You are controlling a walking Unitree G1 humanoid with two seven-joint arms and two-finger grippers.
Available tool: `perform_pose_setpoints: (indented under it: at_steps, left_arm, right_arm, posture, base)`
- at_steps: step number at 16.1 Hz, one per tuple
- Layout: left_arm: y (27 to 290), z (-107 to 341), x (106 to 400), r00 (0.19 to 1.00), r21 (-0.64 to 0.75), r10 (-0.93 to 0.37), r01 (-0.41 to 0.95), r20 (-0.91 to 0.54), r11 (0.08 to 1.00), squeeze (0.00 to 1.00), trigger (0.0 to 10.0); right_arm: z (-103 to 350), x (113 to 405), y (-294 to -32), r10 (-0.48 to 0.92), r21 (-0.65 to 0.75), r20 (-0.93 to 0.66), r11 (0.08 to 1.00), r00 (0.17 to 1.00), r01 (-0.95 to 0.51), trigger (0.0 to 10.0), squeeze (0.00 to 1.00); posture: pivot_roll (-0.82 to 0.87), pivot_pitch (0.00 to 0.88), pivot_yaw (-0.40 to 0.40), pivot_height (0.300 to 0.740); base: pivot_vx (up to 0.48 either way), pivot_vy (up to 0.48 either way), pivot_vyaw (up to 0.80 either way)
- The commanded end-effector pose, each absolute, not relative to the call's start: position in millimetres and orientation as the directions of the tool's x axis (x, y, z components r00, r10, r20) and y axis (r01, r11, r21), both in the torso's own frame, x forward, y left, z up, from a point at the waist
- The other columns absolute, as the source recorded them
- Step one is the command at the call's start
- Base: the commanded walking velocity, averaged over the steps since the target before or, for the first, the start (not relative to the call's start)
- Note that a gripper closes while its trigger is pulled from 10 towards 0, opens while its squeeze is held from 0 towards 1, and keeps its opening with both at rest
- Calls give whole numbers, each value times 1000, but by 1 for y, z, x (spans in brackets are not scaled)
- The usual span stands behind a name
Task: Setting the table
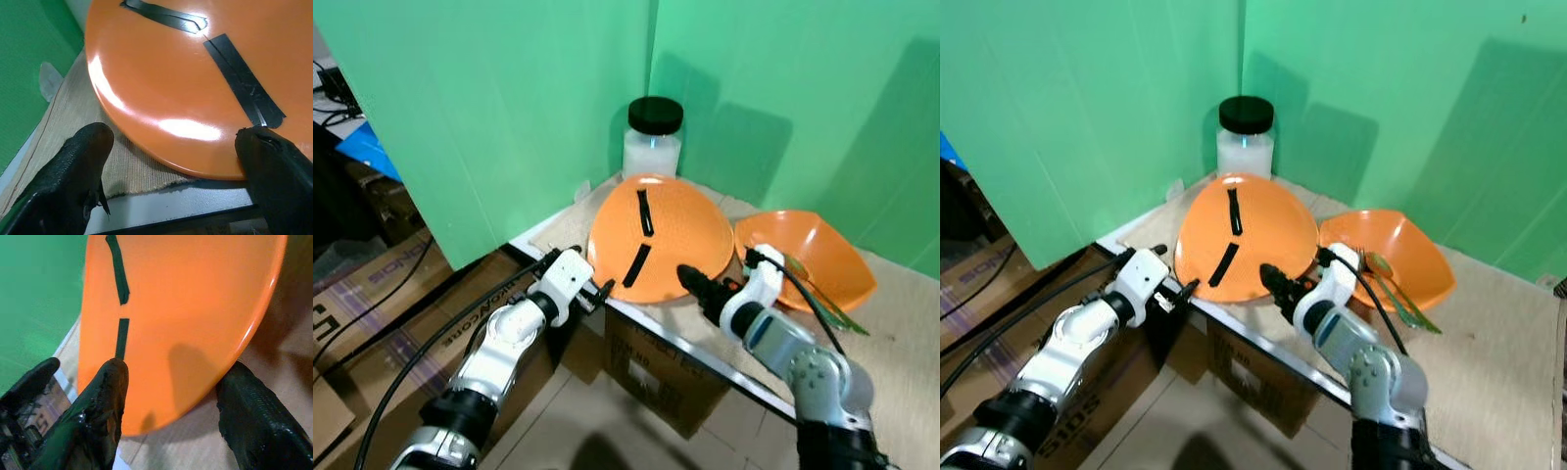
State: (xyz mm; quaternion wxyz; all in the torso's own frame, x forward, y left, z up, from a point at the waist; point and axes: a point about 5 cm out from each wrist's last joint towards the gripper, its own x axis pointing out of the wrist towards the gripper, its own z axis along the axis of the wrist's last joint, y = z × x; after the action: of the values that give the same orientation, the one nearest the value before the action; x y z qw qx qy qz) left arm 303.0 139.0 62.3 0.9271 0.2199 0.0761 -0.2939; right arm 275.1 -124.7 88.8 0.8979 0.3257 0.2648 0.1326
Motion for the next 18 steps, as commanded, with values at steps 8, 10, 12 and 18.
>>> perform_pose_setpoints:
  at_steps: [8,10,12,18]
  left_arm:
    - [141,41,296,780,345,-494,617,-384,707,0,10000]
    - [140,41,296,779,346,-497,619,-381,705,0,10000]
    - [139,42,296,779,347,-499,620,-380,703,0,10000]
    - [140,42,297,781,356,-499,619,-377,700,0,10000]
  right_arm:
    - [76,294,-122,432,866,-248,500,867,-2,2627,0]
    - [71,296,-119,433,852,-269,523,860,3,0,0]
    - [70,298,-117,422,847,-270,531,866,6,0,0]
    - [73,303,-115,409,861,-222,509,885,-19,0,0]
  posture:
    - [11,0,-41,740]
    - [11,0,-40,740]
    - [12,0,-41,740]
    - [12,0,-41,740]
  base:
    - [0,0,0]
    - [0,0,0]
    - [0,0,0]
    - [0,0,0]
